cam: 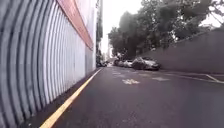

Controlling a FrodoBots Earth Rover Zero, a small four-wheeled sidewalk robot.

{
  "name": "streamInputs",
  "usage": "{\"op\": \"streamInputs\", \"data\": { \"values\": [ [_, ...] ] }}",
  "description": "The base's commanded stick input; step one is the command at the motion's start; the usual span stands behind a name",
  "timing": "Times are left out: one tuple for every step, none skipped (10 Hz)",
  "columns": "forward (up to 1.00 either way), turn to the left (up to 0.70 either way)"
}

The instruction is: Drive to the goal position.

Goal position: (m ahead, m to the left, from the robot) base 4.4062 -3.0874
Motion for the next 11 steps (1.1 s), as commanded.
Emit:
{"op": "streamInputs", "data": {
  "values": [
    [0.44,0.00],
    [0.45,0.00],
    [0.45,0.00],
    [0.43,0.00],
    [0.44,0.00],
    [0.44,0.00],
    [0.43,0.00],
    [0.44,0.00],
    [0.45,0.00],
    [0.45,0.00],
    [0.45,0.00]
  ]
}}
